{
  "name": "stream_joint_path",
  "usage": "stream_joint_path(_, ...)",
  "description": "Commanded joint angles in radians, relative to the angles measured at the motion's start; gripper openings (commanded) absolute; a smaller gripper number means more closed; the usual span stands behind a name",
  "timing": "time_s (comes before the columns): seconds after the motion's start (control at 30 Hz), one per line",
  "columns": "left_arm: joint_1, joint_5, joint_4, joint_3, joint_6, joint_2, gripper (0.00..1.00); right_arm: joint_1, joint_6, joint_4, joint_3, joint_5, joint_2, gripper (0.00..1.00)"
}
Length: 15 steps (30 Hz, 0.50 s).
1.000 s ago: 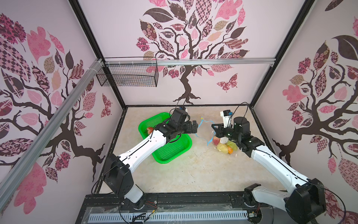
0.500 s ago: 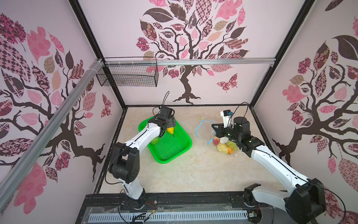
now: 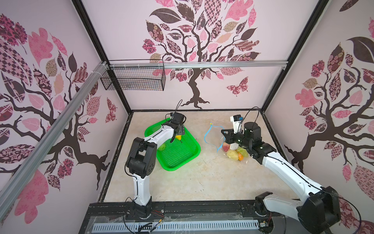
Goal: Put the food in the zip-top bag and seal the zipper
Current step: 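Move the left gripper back into the basket toward the yellow fruit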
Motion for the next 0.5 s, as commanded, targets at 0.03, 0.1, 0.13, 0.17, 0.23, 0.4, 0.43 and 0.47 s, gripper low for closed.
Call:
stream_joint_path(0.03,0.011,0.035,0.013,0.038,0.001,0.045,0.95,-0.002,-0.007,0.005,0.018,0.016,0.008,0.0)
stream_joint_path(0.1,0.01,0.045,0.019,0.033,-0.003,0.055,0.94,-0.002,-0.007,0.005,0.017,0.016,0.009,0.0)
stream_joint_path(0.13,0.012,0.049,0.021,0.031,-0.003,0.061,0.93,-0.002,-0.008,0.006,0.017,0.017,0.009,0.0)
stream_joint_path(0.17,0.012,0.048,0.021,0.03,-0.004,0.063,0.92,-0.003,-0.008,0.006,0.016,0.017,0.01,0.0)
stream_joint_path(0.23,0.016,0.05,0.02,0.023,-0.01,0.07,0.91,-0.002,-0.009,0.005,0.016,0.017,0.011,0.0)
stream_joint_path(0.4,0.044,0.08,0.032,-0.006,-0.034,0.082,0.88,-0.002,-0.009,0.006,0.017,0.017,0.013,0.0)
stream_joint_path(0.43,0.052,0.093,0.033,-0.006,-0.04,0.084,0.87,-0.002,-0.009,0.006,0.017,0.017,0.014,0.0)
stream_joint_path(0.47,0.059,0.105,0.034,-0.011,-0.044,0.087,0.87,-0.003,-0.009,0.006,0.017,0.016,0.013,0.0)
